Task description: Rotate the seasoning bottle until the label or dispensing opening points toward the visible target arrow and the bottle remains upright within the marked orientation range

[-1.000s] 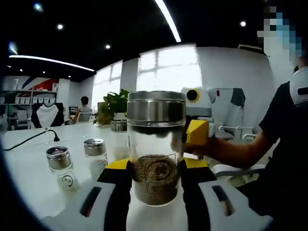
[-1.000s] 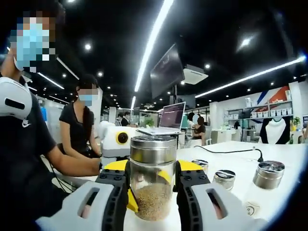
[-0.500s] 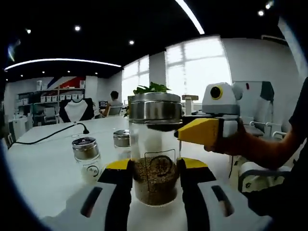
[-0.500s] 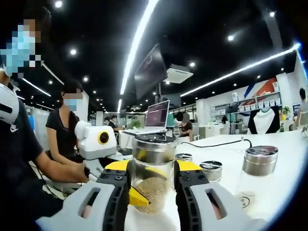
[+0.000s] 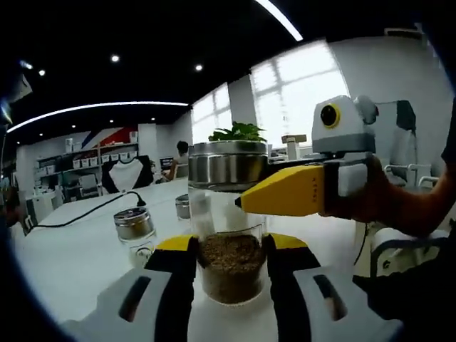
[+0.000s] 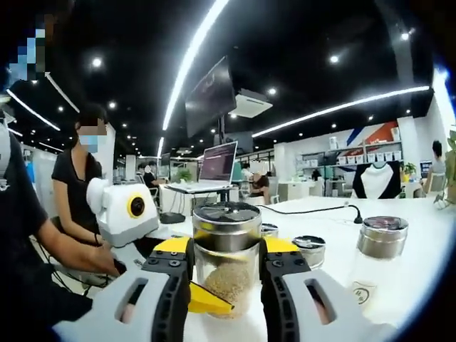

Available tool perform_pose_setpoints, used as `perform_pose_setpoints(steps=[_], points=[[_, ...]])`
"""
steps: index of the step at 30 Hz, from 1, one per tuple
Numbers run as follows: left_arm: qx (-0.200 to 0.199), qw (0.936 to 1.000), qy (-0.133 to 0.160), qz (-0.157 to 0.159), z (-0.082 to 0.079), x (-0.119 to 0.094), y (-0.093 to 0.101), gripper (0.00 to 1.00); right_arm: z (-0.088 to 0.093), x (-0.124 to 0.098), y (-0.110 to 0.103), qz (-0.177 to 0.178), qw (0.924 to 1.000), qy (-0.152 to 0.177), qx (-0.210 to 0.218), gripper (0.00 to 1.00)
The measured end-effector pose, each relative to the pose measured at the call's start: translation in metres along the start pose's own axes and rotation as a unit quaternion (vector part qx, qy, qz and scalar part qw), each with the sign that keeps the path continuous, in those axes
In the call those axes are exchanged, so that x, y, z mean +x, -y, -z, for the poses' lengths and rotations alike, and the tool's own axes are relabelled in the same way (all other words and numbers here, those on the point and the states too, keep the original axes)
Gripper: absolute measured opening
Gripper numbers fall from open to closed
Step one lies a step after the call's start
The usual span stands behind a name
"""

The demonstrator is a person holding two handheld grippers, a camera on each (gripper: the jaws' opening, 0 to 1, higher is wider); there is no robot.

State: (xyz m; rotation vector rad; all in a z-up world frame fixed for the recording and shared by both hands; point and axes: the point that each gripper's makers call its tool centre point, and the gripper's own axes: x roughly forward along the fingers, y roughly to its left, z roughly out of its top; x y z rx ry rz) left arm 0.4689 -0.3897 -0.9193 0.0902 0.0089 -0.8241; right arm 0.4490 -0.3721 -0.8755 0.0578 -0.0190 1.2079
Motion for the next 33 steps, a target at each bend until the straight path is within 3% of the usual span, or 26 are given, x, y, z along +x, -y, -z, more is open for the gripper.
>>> perform_pose_setpoints(steps=[3,5,7,11,15,18,21,24,27,33], points=[[-0.033,0.9966,0.04,0.064,-0.017,-0.003,0.015,0.43,-0.013,-0.009,-0.007,-0.045,0.9977,0.027,0.042,0.34],[-0.048,0.9933,0.044,0.095,-0.021,-0.004,0.022,0.44,-0.018,-0.014,-0.012,-0.078,0.9951,0.034,0.051,0.34],[-0.057,0.9921,0.039,0.104,-0.022,-0.004,0.025,0.44,-0.019,-0.017,-0.012,-0.084,0.9948,0.033,0.048,0.34],[-0.048,0.9965,0.015,0.066,-0.016,-0.002,0.023,0.44,-0.013,-0.015,-0.009,-0.084,0.9944,0.028,0.058,0.35],[-0.032,0.9992,0.021,0.008,-0.015,-0.001,0.008,0.43,-0.012,-0.01,-0.002,-0.047,0.9962,0.032,0.065,0.34],[-0.016,0.9995,0.018,-0.018,-0.014,-0.002,0.003,0.43,-0.011,-0.004,0.002,-0.022,0.9961,0.037,0.078,0.35],[-0.009,0.9994,0.013,-0.031,-0.011,0.0,0.003,0.43,-0.009,-0.001,0.002,-0.008,0.9969,0.031,0.072,0.35],[-0.001,0.9988,0.007,-0.049,-0.004,0.002,-0.001,0.43,-0.003,0.002,0.002,0.013,0.9993,0.003,0.036,0.36],[0.001,0.9974,0.009,-0.071,-0.001,0.003,-0.002,0.43,-0.002,0.006,-0.001,0.022,0.9995,0.0,0.021,0.36],[-0.005,0.9982,0.002,-0.06,0.005,0.006,-0.003,0.44,0.003,0.004,0.004,0.042,0.9987,-0.021,0.019,0.36]])
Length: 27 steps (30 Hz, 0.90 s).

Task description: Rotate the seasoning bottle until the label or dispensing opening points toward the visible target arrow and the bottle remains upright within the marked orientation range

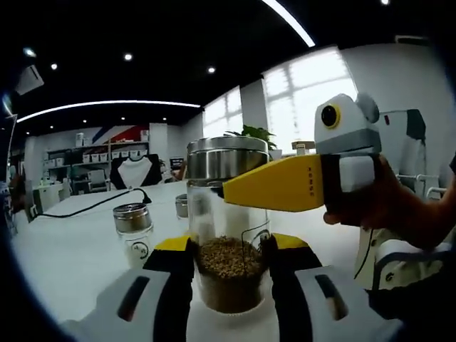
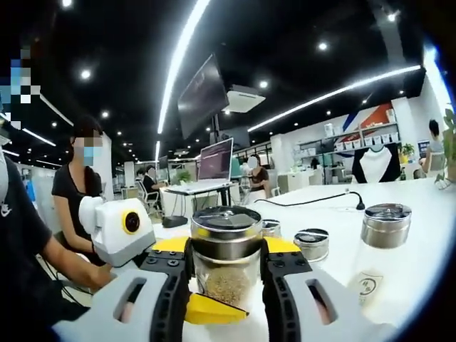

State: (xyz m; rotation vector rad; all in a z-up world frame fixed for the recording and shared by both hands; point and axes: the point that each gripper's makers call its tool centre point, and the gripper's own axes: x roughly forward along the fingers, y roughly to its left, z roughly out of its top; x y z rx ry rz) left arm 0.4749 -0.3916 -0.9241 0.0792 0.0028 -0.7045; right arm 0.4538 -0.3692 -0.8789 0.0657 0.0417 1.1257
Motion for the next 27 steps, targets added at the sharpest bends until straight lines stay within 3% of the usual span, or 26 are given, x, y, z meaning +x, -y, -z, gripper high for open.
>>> perform_pose_setpoints(steps=[2,5,6,8,13,15,17,27], points=[[0.015,0.9998,0.011,0.011,-0.003,0.002,0.002,0.44,-0.003,-0.002,0.001,0.002,1.0,0.0,-0.006,0.35],[-0.006,0.9995,0.004,0.032,-0.005,0.002,0.006,0.43,-0.005,-0.005,0.004,-0.003,1.0,-0.002,-0.004,0.35],[-0.016,0.9984,-0.009,0.054,-0.003,0.001,0.01,0.43,-0.004,-0.006,0.004,-0.005,1.0,-0.005,-0.003,0.35],[-0.025,0.9975,-0.005,0.065,-0.005,0.0,0.011,0.43,-0.005,-0.007,0.003,-0.006,1.0,-0.004,0.0,0.35],[-0.028,0.997,-0.003,0.072,-0.01,-0.005,0.007,0.46,-0.007,-0.01,0.007,0.004,0.9999,-0.006,-0.011,0.35],[-0.02,0.997,-0.004,0.074,-0.011,-0.006,0.005,0.5,-0.009,-0.013,0.011,0.005,0.9999,-0.004,-0.01,0.35],[0.009,0.9973,0.016,0.071,-0.021,-0.008,0.003,0.52,-0.013,-0.017,0.014,0.006,1.0,0.001,-0.006,0.35],[0.034,0.9969,0.026,0.066,-0.039,-0.022,-0.012,0.64,-0.03,-0.039,0.027,0.012,0.9993,0.01,-0.034,0.35]])
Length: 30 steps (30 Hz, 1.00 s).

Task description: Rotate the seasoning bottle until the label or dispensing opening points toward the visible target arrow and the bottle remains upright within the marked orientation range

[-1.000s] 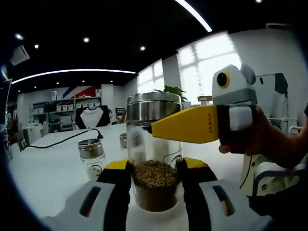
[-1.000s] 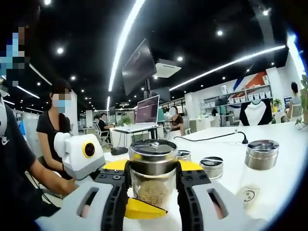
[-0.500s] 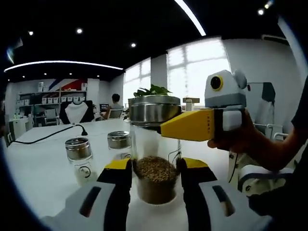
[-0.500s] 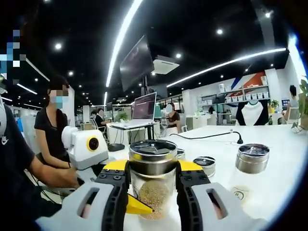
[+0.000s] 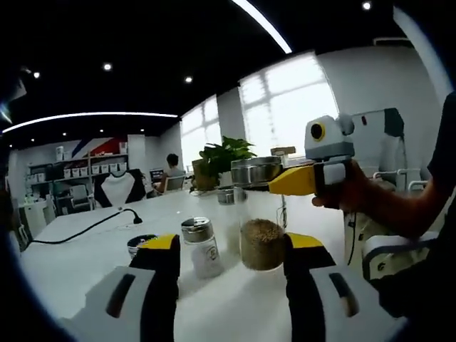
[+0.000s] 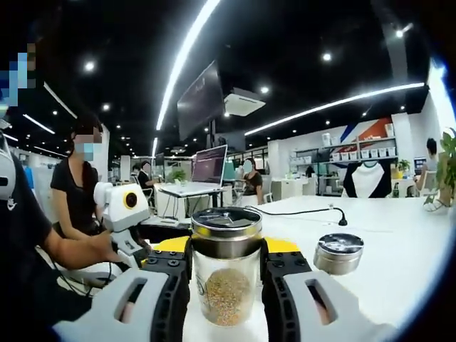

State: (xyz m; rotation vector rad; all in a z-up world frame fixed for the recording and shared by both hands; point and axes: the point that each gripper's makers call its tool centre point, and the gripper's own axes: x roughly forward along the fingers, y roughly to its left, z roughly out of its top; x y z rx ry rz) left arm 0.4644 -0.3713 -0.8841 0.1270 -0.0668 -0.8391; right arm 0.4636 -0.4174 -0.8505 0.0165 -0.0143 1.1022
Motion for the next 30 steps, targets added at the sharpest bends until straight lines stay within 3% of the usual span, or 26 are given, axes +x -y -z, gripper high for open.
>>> perform_pose_setpoints(steps=[7,16,30], points=[[0.0,0.9999,0.012,-0.001,-0.008,-0.007,-0.011,0.75,-0.003,-0.013,0.015,0.009,1.0,-0.002,-0.004,0.35],[0.002,0.9989,-0.042,-0.02,0.016,-0.005,-0.022,0.97,-0.006,-0.031,0.034,0.036,0.9988,-0.008,-0.031,0.35],[-0.048,0.9958,-0.05,-0.059,0.04,0.001,-0.035,1.0,-0.008,-0.059,0.077,0.089,0.9953,-0.001,-0.038,0.35]])
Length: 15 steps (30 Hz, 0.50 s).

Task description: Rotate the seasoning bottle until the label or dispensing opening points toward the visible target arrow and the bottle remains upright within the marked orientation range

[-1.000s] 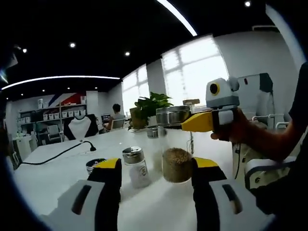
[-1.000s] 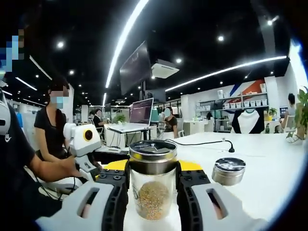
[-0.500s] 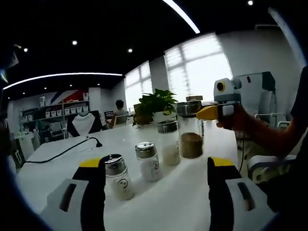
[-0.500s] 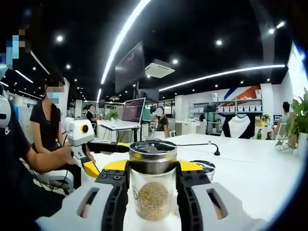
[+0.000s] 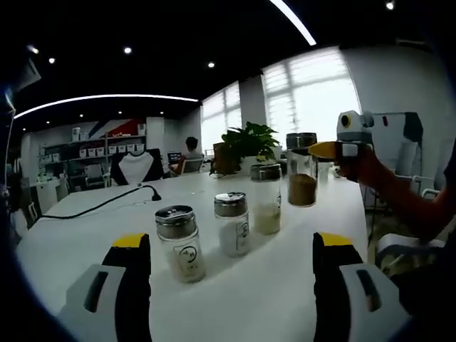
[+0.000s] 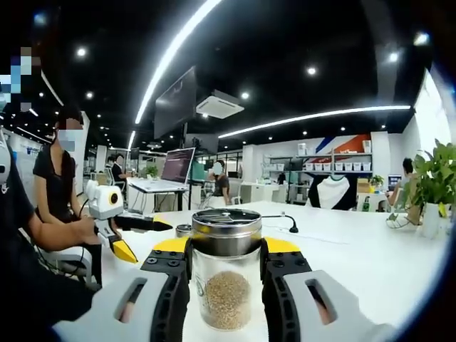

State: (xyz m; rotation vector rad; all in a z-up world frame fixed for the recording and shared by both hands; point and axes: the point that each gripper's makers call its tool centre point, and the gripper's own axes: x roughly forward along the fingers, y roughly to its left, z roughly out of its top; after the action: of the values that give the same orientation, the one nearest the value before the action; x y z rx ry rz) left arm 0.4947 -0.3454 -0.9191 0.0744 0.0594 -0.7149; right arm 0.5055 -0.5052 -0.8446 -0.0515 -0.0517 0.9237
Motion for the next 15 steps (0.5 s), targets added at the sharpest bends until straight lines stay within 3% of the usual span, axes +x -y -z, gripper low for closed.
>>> perform_pose_setpoints(steps=[6,15], points=[[-0.02,0.9996,-0.018,0.005,0.012,0.007,0.006,1.0,0.015,-0.003,0.019,0.014,0.9996,-0.007,0.022,0.35],[-0.008,0.9998,-0.02,-0.001,0.014,0.008,0.008,1.0,0.034,-0.007,0.044,0.035,0.9988,-0.021,0.026,0.35]])
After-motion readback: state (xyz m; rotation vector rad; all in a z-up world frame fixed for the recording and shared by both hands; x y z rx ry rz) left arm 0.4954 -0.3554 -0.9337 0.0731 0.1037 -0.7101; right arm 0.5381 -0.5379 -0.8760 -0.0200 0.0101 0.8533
